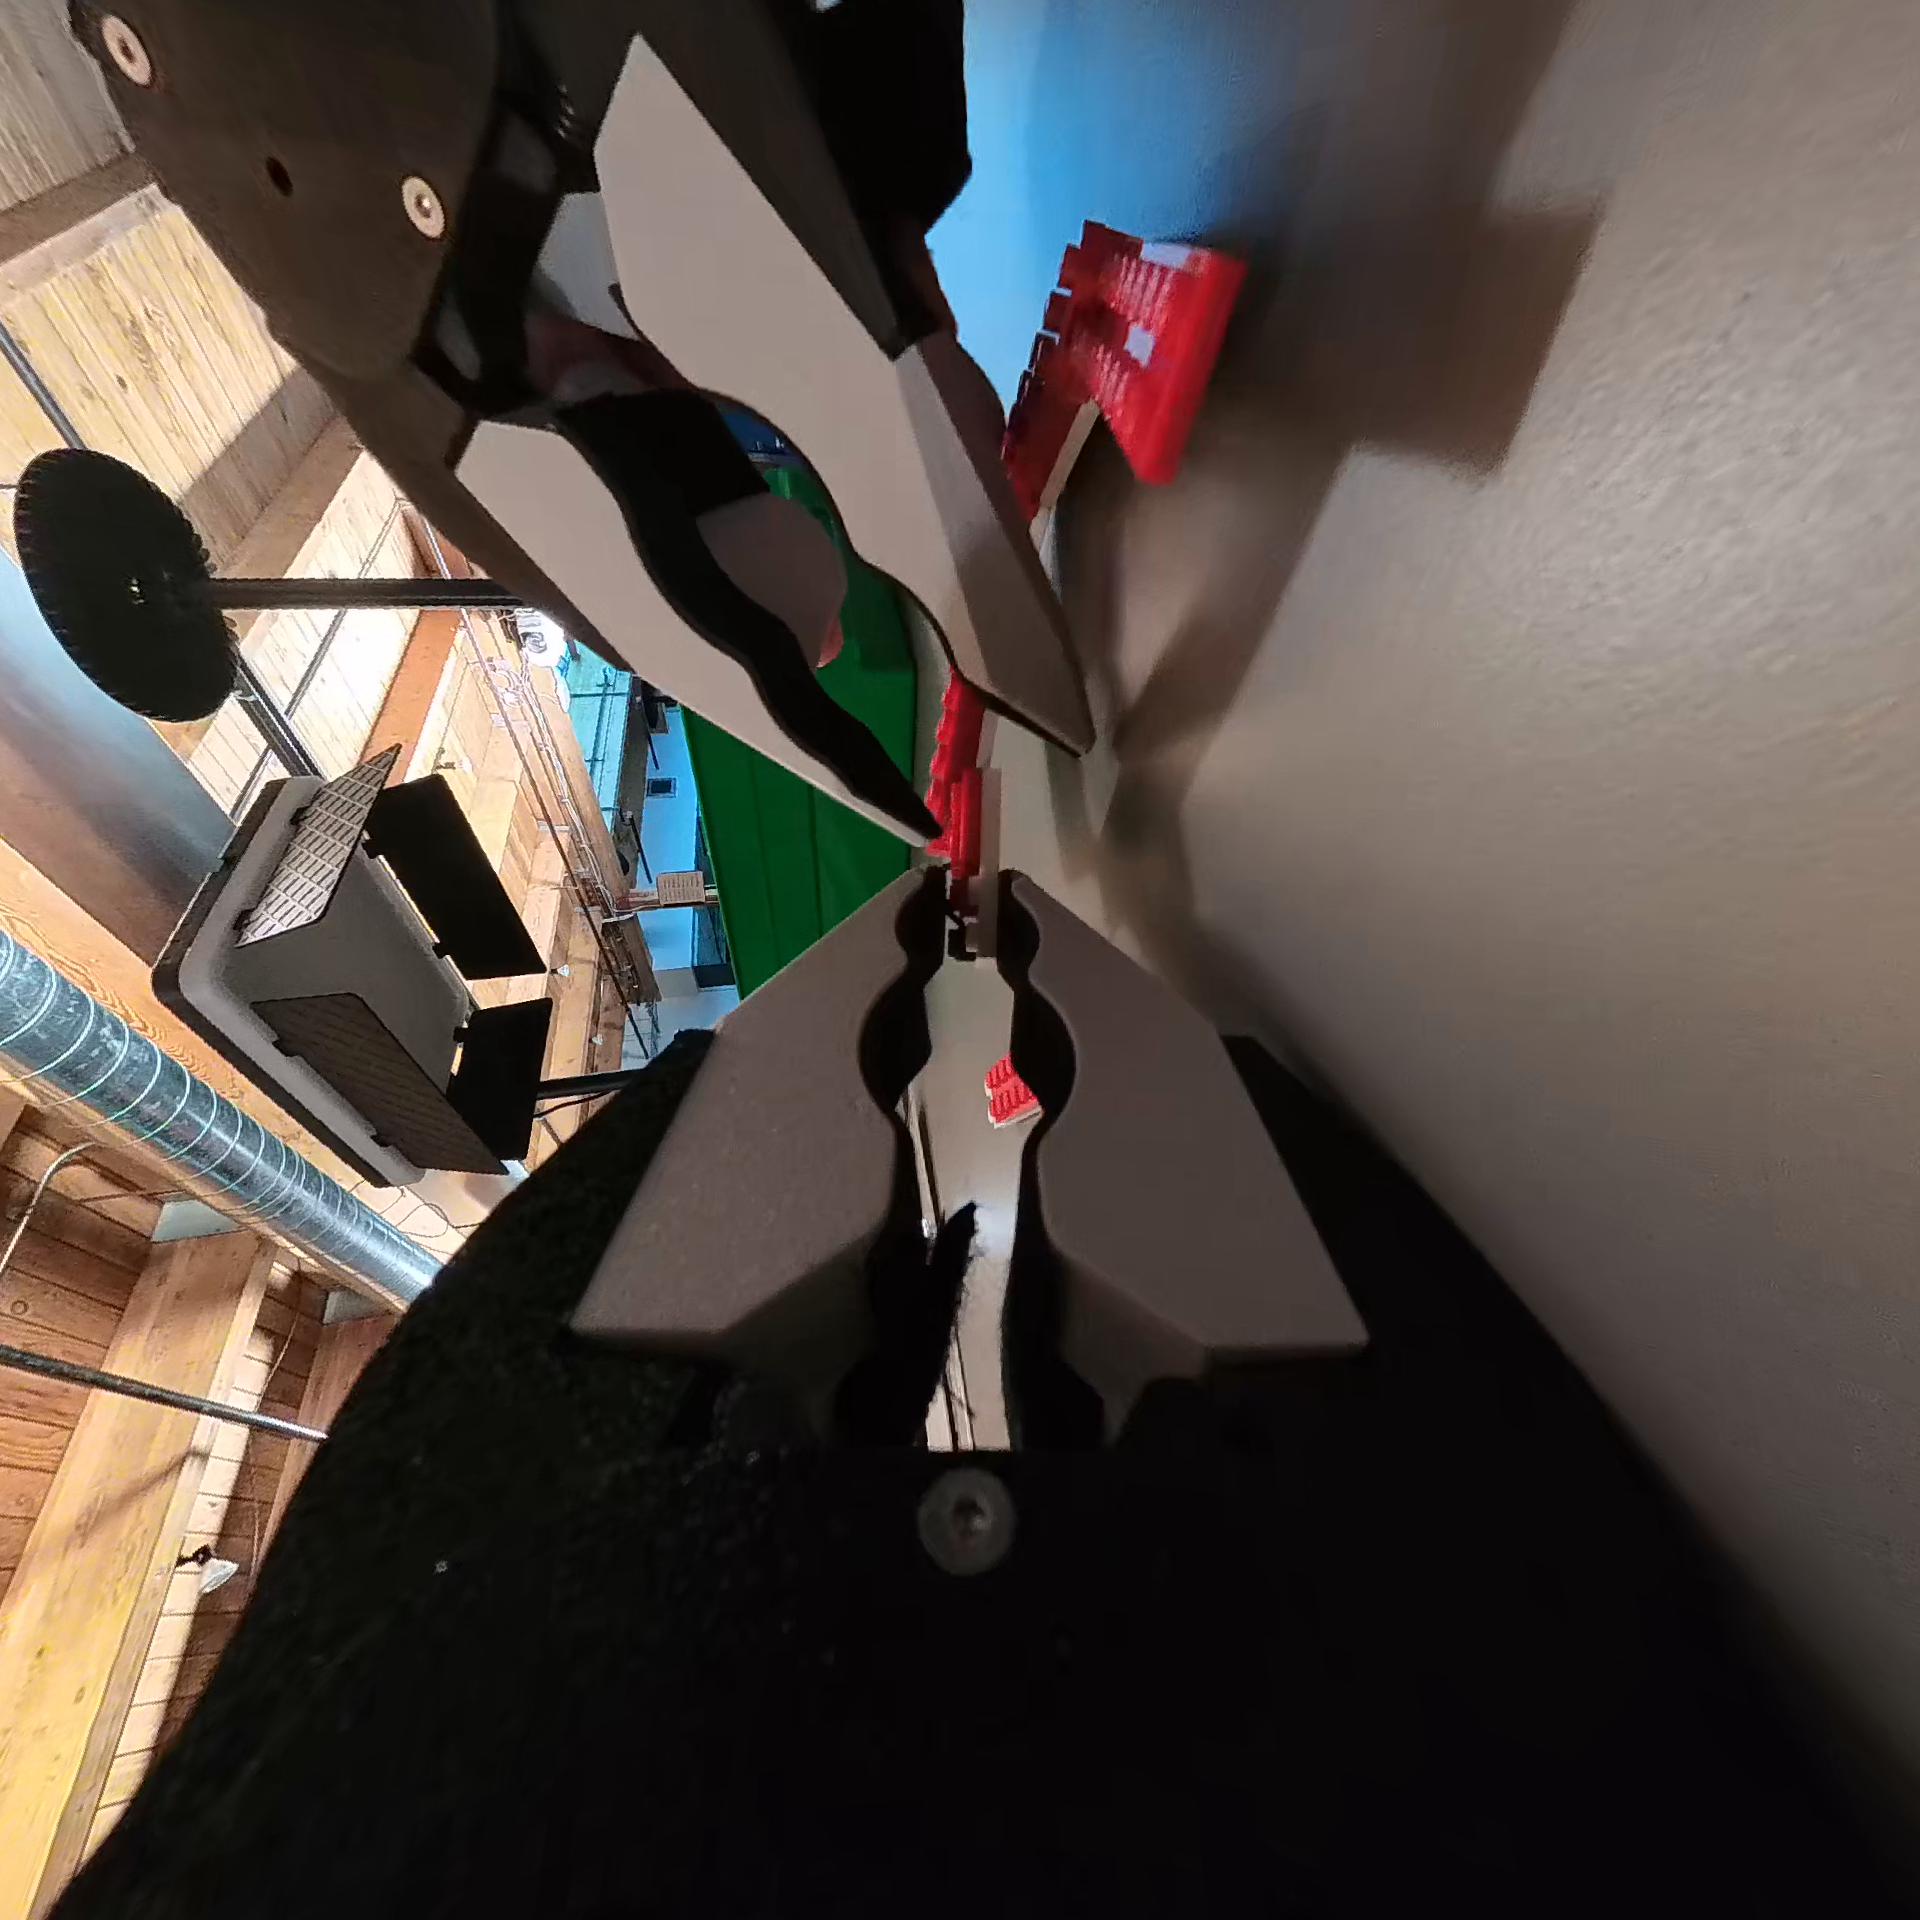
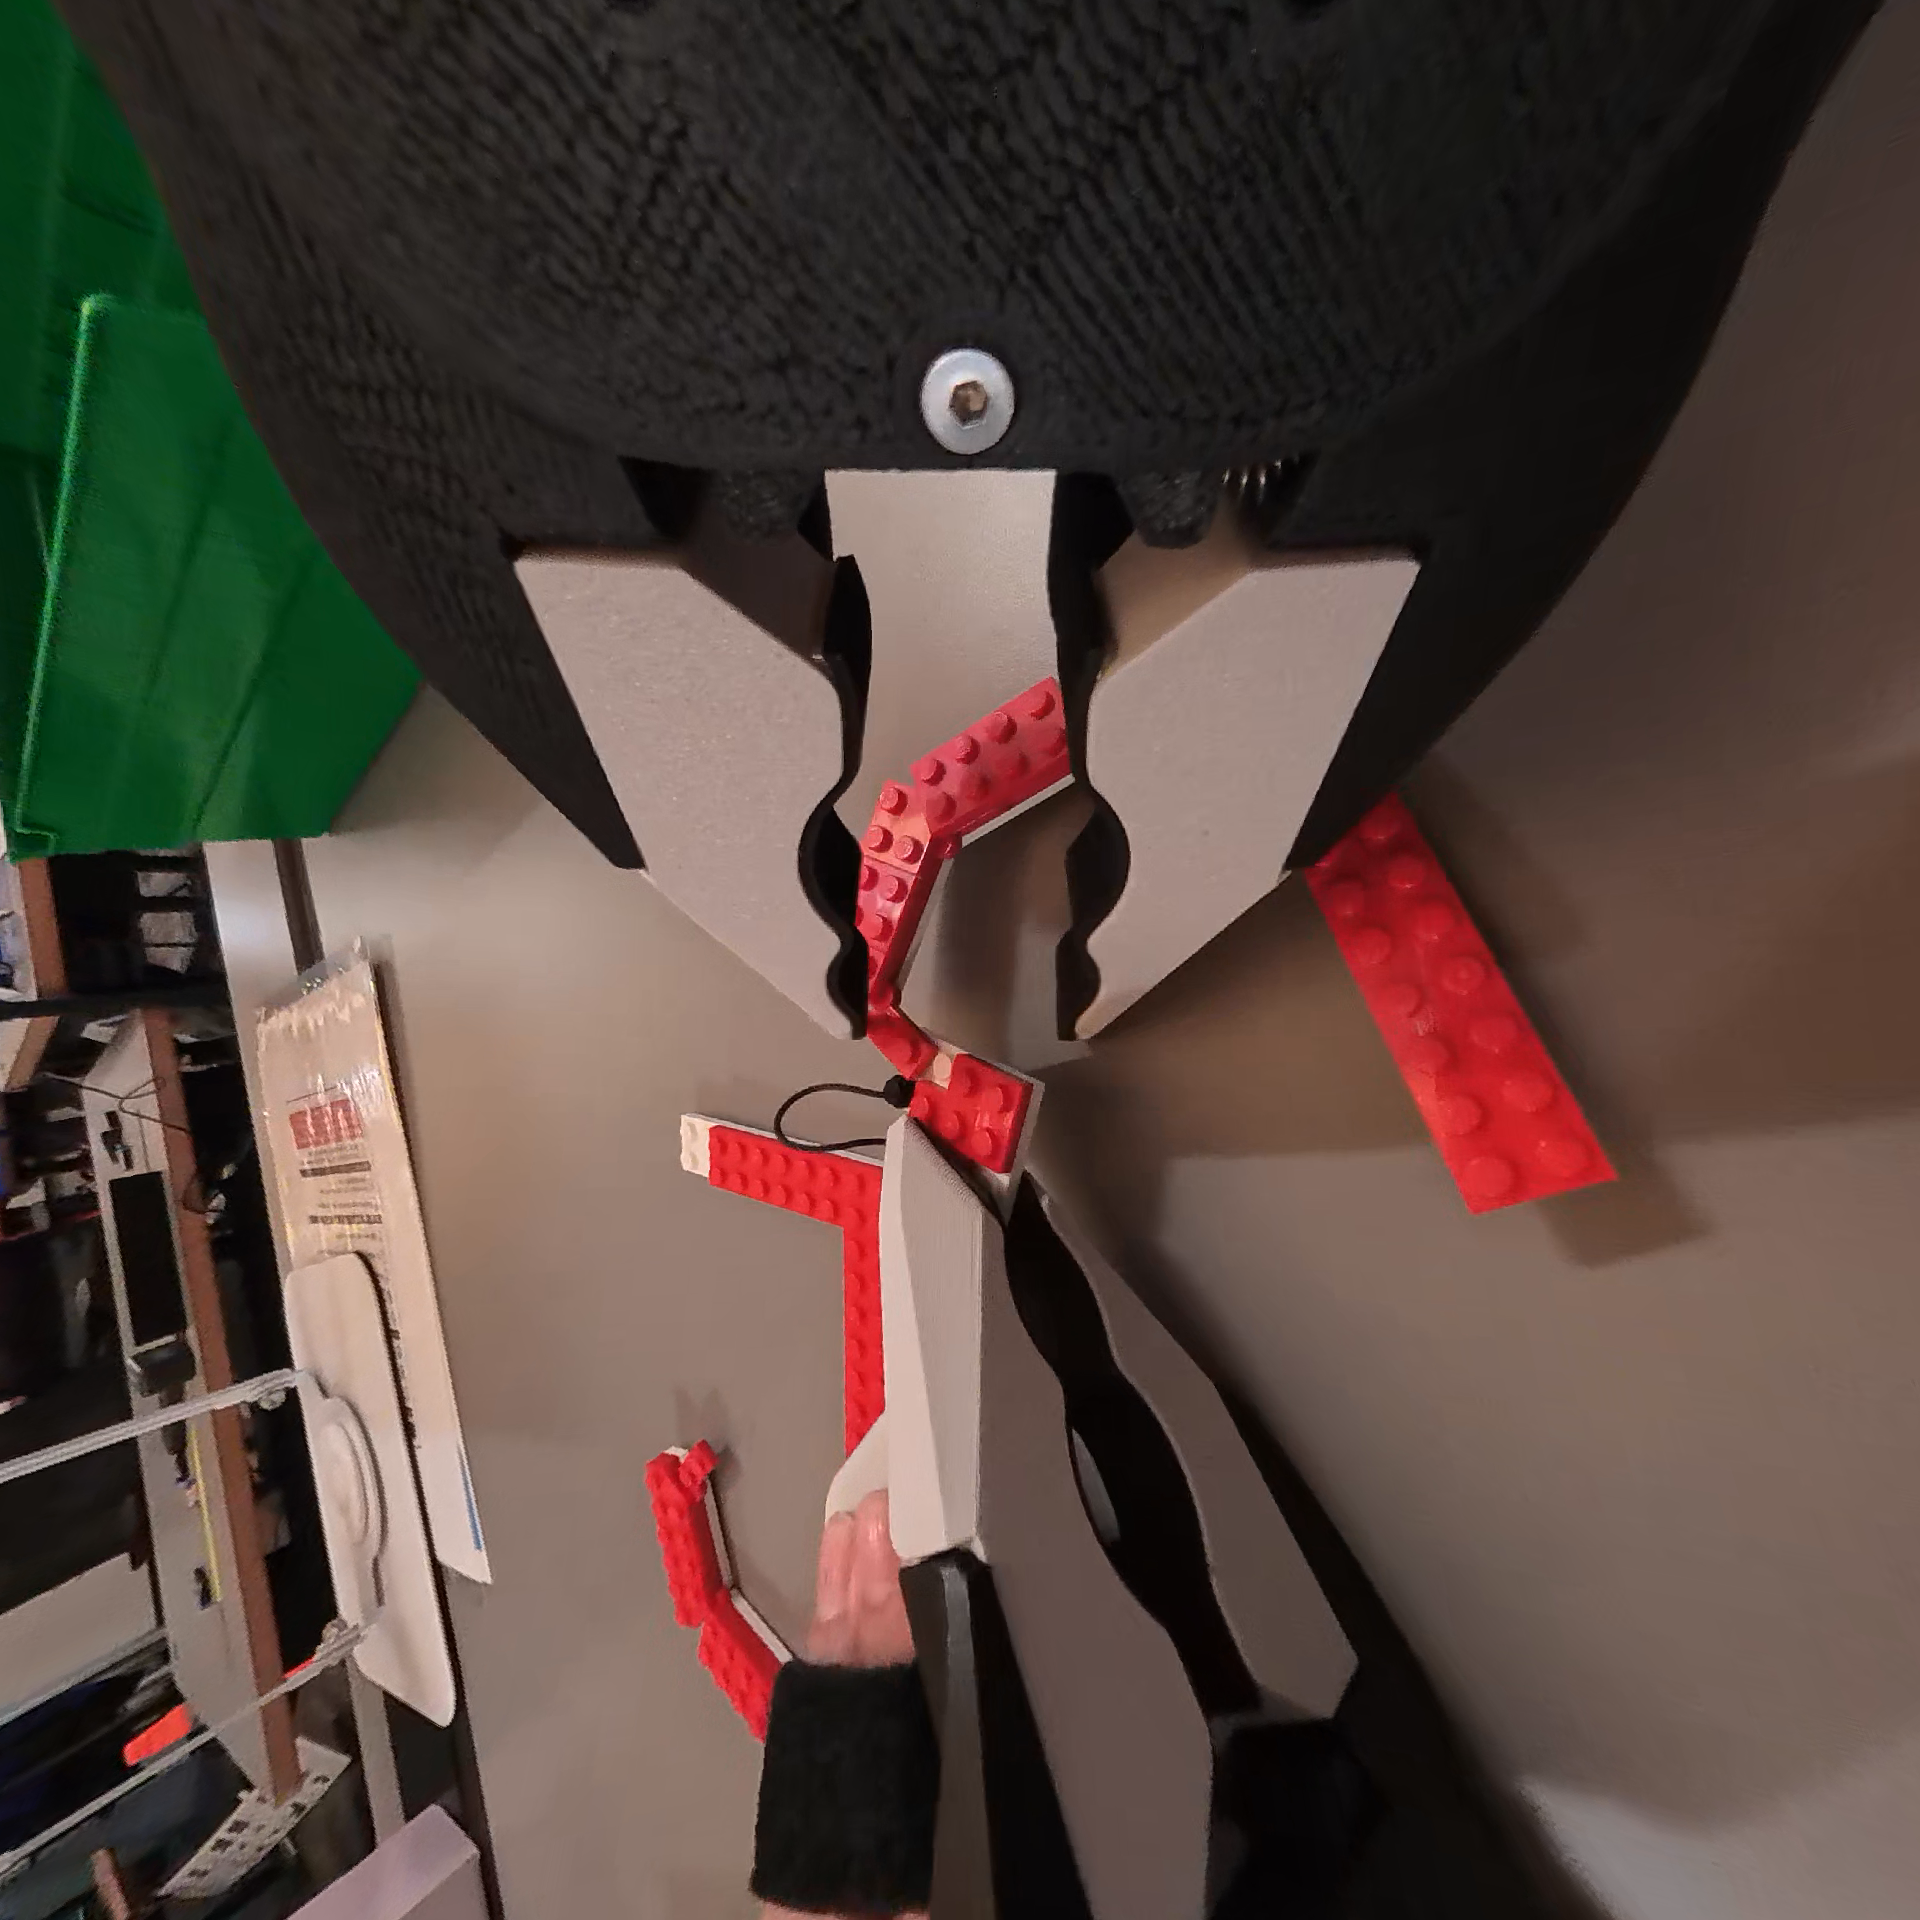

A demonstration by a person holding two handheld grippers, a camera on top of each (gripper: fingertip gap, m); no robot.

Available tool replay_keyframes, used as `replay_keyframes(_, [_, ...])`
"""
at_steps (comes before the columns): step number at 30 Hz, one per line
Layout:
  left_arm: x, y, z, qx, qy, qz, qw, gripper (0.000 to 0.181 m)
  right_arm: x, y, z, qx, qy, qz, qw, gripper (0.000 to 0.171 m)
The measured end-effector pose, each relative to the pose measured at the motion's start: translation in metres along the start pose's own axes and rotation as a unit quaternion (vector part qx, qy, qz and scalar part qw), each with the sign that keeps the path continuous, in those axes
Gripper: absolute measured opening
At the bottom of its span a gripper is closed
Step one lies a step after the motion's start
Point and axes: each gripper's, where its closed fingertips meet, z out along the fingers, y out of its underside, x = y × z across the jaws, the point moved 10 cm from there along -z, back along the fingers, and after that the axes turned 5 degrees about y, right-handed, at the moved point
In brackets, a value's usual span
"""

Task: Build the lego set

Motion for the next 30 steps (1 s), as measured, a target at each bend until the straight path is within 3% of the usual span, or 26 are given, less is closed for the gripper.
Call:
replay_keyframes(8, [-0.001, 0.000, 0.002, 0.010, -0.006, 0.014, 1.000, 0.007, -0.002, 0.006, -0.001, 0.014, 0.057, -0.005, 0.998, 0.011])
replay_keyframes(30, [-0.002, 0.004, 0.006, 0.052, 0.011, -0.009, 0.999, 0.007, -0.010, 0.024, -0.007, 0.093, 0.080, 0.050, 0.991, 0.000])
